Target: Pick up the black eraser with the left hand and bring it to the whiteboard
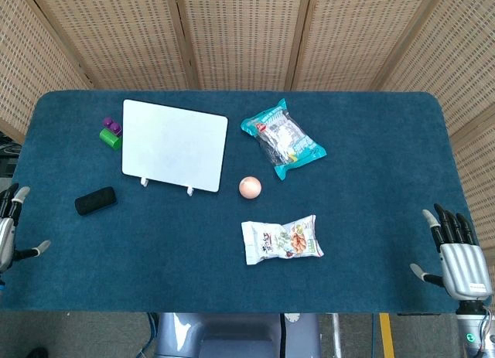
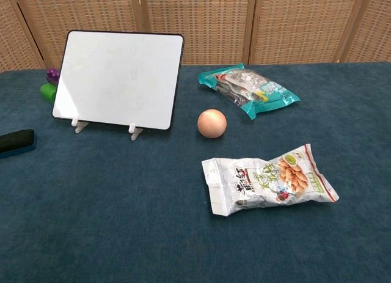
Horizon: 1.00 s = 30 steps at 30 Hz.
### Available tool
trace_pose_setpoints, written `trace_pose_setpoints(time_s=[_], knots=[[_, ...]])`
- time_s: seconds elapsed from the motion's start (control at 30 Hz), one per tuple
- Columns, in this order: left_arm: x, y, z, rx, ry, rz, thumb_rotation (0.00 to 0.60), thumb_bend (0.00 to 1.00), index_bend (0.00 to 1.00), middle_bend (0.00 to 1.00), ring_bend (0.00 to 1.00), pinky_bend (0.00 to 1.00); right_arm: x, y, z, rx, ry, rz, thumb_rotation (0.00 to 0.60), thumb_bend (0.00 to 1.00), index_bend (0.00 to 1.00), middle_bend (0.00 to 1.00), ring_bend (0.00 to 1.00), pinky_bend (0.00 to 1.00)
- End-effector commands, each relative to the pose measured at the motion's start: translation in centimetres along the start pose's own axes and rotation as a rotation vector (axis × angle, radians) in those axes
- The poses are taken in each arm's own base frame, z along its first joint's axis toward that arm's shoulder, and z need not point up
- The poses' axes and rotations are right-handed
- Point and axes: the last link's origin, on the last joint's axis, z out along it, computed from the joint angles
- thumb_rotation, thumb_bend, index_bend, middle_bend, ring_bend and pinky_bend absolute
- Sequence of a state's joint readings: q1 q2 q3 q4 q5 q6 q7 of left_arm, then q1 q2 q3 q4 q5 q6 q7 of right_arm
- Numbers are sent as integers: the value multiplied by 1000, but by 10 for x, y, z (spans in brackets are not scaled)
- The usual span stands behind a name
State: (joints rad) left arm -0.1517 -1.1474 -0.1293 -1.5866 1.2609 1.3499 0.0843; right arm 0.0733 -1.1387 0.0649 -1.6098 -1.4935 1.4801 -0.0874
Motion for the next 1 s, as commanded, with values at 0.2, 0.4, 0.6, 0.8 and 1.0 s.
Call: trace_pose_setpoints(time_s=[0.2,0.4,0.6,0.8,1.0], knots=[[-14,4,99,195,-161,-218,600,1,0,0,0,0,0,0,0,-1,-1,1,600,53,12,0,0,0],[-29,20,131,246,-281,-191,600,17,132,0,0,0,0,0,1,-1,-2,3,600,53,12,0,0,0],[-48,40,151,299,-309,-134,600,91,240,0,0,0,0,0,1,0,-4,7,600,53,14,0,0,0],[-64,62,156,302,-336,-98,600,93,267,0,0,0,0,0,1,1,-5,11,600,53,16,0,0,0],[-76,82,154,289,-387,-104,600,92,311,0,0,0,0,1,1,2,-7,17,600,53,18,0,0,0]])
